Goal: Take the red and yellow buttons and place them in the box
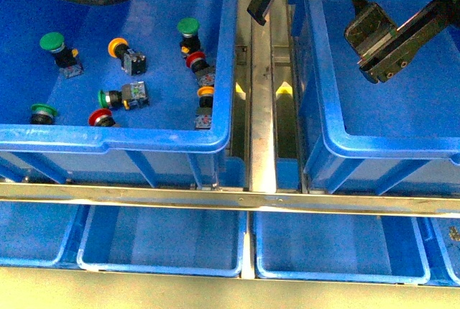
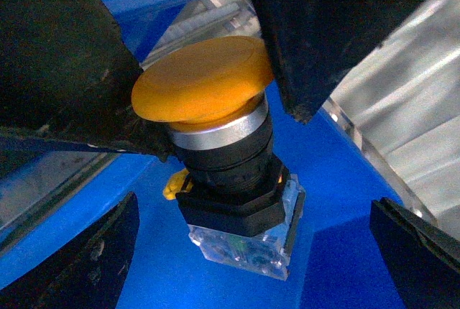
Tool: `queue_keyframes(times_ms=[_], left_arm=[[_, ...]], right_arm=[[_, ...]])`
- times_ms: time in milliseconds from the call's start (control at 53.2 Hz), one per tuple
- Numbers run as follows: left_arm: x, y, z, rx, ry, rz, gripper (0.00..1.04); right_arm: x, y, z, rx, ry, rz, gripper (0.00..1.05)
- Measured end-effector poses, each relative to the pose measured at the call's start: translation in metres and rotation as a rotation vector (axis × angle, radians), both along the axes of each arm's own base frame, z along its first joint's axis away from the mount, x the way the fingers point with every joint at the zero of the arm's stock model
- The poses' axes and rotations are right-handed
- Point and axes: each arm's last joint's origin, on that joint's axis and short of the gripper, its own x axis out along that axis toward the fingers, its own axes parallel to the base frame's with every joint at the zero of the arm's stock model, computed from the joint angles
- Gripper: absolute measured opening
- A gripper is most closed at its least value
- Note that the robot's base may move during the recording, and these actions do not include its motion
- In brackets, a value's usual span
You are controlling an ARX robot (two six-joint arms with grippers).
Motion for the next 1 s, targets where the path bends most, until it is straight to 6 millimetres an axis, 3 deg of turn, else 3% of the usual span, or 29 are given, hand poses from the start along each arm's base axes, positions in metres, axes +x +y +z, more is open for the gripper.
queue_keyframes(times_ms=[263,414,621,997], left_arm=[[0.002,0.002,0.002,-0.031,0.021,0.007,0.34],[0.005,0.005,0.003,-0.037,0.026,-0.013,0.34],[0.009,0.007,0.002,-0.020,0.025,0.012,0.34],[0.008,0.006,0.001,-0.015,0.031,0.032,0.34]], right_arm=[[0.000,-0.007,0.004,0.000,-0.058,-0.030,0.98],[-0.012,-0.021,0.003,0.017,-0.075,-0.062,0.98],[-0.025,-0.026,-0.003,0.017,-0.075,-0.055,0.98],[-0.022,-0.014,-0.019,0.013,-0.043,-0.017,0.98]])
